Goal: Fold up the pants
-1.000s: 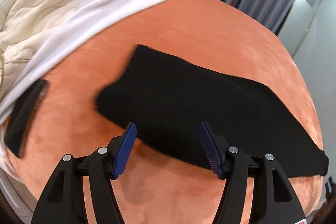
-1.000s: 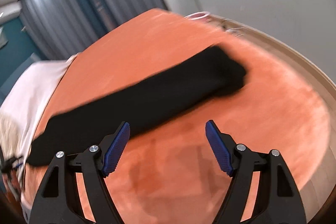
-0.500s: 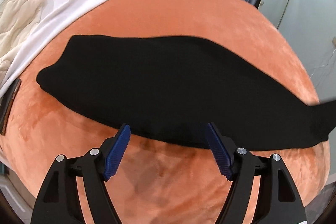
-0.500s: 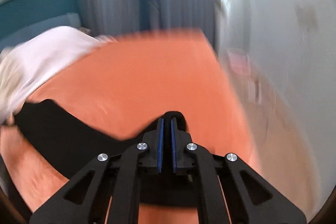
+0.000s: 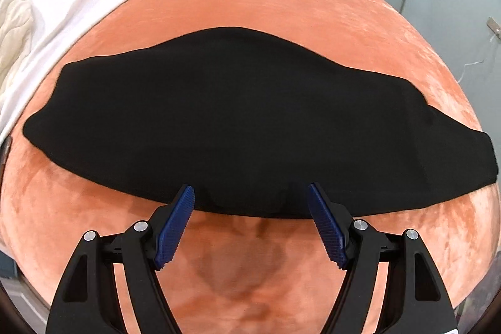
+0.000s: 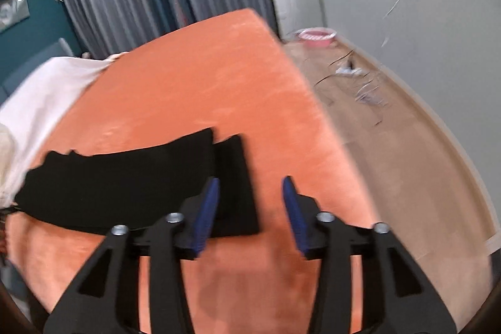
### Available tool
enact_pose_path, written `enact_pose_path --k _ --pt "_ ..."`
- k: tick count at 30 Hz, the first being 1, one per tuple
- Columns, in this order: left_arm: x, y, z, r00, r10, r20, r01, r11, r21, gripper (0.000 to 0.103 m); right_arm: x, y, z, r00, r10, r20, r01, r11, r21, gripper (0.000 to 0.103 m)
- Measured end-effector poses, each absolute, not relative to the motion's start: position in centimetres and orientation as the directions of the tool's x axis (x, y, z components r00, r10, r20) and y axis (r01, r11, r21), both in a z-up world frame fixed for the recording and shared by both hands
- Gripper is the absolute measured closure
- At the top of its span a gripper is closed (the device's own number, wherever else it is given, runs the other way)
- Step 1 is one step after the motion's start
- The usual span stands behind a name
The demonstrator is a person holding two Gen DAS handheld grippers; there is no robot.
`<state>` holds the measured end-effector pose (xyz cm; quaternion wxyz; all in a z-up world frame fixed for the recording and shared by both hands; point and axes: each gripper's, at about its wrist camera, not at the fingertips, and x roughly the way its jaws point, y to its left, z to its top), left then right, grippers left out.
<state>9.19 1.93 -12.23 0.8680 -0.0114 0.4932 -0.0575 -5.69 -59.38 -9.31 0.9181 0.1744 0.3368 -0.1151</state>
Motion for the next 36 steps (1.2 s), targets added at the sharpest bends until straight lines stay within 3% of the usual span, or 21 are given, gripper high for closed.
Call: enact_pose_path --k 3,4,5,6,8,11,14,15,16,17,21,23,27,30,33,36 --pt "8.5 0.7 -12.1 0.510 -0.139 -0.849 0.107 0.989 -0.098 0.031 -1.8 -57.9 -10.2 0.726 -0.043 -0.687 0.270 0.936 0.227 0.056" --pt "8.2 0.4 -11.9 0.512 -0.145 -0.847 0.112 0.988 -0.102 0.031 -0.4 -57.4 -10.7 0.710 -0.048 -0.703 0.260 0.945 0.199 0.063" --pt "8.1 0.2 -11.8 0.513 -0.143 -0.847 0.112 0.989 -0.099 0.031 0.6 -56.7 -11.2 0.691 -0.054 -0.721 0.248 0.954 0.167 0.096" --pt "8.0 0.3 -11.6 0.514 -0.135 -0.847 0.108 0.990 -0.093 0.031 1.5 -55.8 -11.4 0.664 -0.087 -0.743 0.244 0.964 0.105 0.097" --pt "7.8 0.8 -11.2 0.520 -0.126 -0.845 0.100 0.991 -0.087 0.031 0.4 -54.8 -9.6 0.706 -0.150 -0.692 0.246 0.968 0.042 0.097" --pt "7.6 2.2 -11.3 0.529 -0.109 -0.841 0.072 0.994 -0.083 0.025 -2.4 -56.5 -8.4 0.740 -0.229 -0.632 0.328 0.944 0.043 0.096" --pt "8.4 2.7 -12.6 0.507 -0.088 -0.857 0.051 0.996 -0.072 0.025 -2.0 -58.2 -13.3 0.628 -0.206 -0.751 0.359 0.932 0.044 0.091" --pt "8.6 2.6 -13.1 0.502 -0.081 -0.861 0.047 0.997 -0.066 0.025 -2.5 -57.7 -13.2 0.649 -0.232 -0.724 0.363 0.931 0.028 0.086" --pt "8.7 2.7 -13.5 0.497 -0.060 -0.866 0.030 0.998 -0.052 0.025 -2.8 -57.3 -12.4 0.657 -0.242 -0.714 0.374 0.927 0.029 0.072" --pt "8.7 2.9 -13.6 0.492 -0.061 -0.868 0.022 0.998 -0.058 0.025 -3.2 -57.1 -11.5 0.666 -0.249 -0.703 0.389 0.920 0.043 0.069" --pt "8.2 4.6 -13.6 0.498 -0.075 -0.864 0.000 0.996 -0.087 0.025 -5.0 -56.4 -8.4 0.733 -0.279 -0.621 0.415 0.906 0.083 0.069" --pt "8.2 5.5 -13.7 0.500 -0.046 -0.865 -0.021 0.998 -0.066 0.025 -4.6 -56.0 -7.9 0.758 -0.222 -0.613 0.382 0.913 0.141 0.071" --pt "7.8 6.3 -13.6 0.501 -0.045 -0.864 -0.047 0.996 -0.079 0.025 1.1 -54.6 -9.9 0.684 -0.155 -0.713 0.281 0.958 0.061 0.084" --pt "6.9 6.9 -13.0 0.515 -0.045 -0.856 -0.050 0.995 -0.082 0.025 4.5 -57.5 -12.5 0.569 -0.314 -0.760 0.380 0.920 -0.096 0.085" --pt "6.1 7.9 -12.5 0.539 0.000 -0.842 -0.063 0.997 -0.040 0.025 1.8 -62.6 -10.8 0.569 -0.392 -0.723 0.611 0.790 0.053 0.082" --pt "5.9 8.8 -12.6 0.546 0.009 -0.838 -0.061 0.998 -0.029 0.025 -1.5 -61.4 -9.2 0.658 -0.343 -0.670 0.571 0.808 0.147 0.081"
